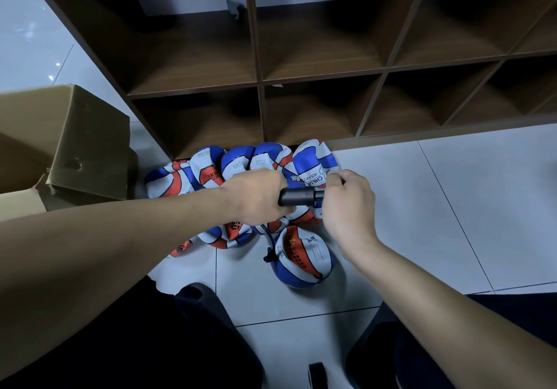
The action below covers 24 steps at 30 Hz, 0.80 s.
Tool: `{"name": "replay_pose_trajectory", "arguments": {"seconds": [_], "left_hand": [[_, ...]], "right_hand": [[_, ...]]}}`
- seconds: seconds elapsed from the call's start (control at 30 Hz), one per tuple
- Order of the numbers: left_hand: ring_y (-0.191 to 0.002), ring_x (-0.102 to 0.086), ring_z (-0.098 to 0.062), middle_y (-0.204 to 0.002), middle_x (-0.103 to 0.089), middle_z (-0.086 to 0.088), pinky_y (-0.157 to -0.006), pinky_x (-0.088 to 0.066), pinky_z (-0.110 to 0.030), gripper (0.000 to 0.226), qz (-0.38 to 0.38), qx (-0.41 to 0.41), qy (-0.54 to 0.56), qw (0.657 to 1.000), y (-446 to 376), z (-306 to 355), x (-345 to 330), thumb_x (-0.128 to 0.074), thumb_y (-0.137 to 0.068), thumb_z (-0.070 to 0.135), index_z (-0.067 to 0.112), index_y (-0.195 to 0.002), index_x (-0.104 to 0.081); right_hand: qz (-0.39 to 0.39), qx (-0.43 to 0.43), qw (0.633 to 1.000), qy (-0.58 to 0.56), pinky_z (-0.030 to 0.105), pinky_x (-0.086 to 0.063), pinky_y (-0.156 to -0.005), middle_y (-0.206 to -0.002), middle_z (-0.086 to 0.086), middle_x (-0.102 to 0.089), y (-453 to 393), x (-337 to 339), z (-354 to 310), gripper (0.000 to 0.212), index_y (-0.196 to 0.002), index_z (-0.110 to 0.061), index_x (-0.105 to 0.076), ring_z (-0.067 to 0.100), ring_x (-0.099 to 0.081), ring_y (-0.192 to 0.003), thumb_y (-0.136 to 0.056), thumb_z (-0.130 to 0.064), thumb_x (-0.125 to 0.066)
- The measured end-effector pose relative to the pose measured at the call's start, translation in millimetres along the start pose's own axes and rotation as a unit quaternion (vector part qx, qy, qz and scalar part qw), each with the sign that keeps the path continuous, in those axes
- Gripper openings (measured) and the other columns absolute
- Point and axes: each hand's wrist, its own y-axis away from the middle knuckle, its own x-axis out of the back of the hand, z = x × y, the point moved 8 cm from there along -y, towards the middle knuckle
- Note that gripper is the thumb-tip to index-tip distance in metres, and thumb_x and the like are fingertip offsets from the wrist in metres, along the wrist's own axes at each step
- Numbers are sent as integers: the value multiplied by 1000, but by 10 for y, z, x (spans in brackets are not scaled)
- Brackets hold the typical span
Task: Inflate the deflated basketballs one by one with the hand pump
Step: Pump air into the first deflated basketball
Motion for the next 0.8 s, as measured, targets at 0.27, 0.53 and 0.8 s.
{"name": "replay_pose_trajectory", "arguments": {"seconds": [0.27, 0.53, 0.8], "left_hand": [[-59, -62, -19, -64, -63, 3, -59, -56, -39, 31, -3, -19, -14, 1000, -8, 125, -20, -67, -97, 47, 23, -77, -66], [-54, -56, -16, -61, -57, 5, -58, -53, -40, 33, -24, -19, 41, 999, -62, -84, -117, -71, -96, 47, 21, -77, -63], [-54, -53, -15, -62, -57, 2, -56, -46, -33, 34, -71, 3, 57, 996, -75, -292, -153, -73, -99, 46, 17, -81, -67]], "right_hand": [[-37, 12, 999, 17, 29, -45, -59, -82, 5, -63, 17, -149, 89, 36, -79, -16, -56, 18, -58, -72, -110, -29, -46], [-30, -68, 997, -24, 30, -25, -48, -43, -11, -31, -344, 234, 224, 54, -47, -20, -47, 17, -30, -50, -99, -22, -62], [32, -18, 999, -4, 39, -25, -60, -62, 2, -28, -494, 428, 133, 42, -65, -17, -29, 24, -28, -63, -98, -22, -54]]}}
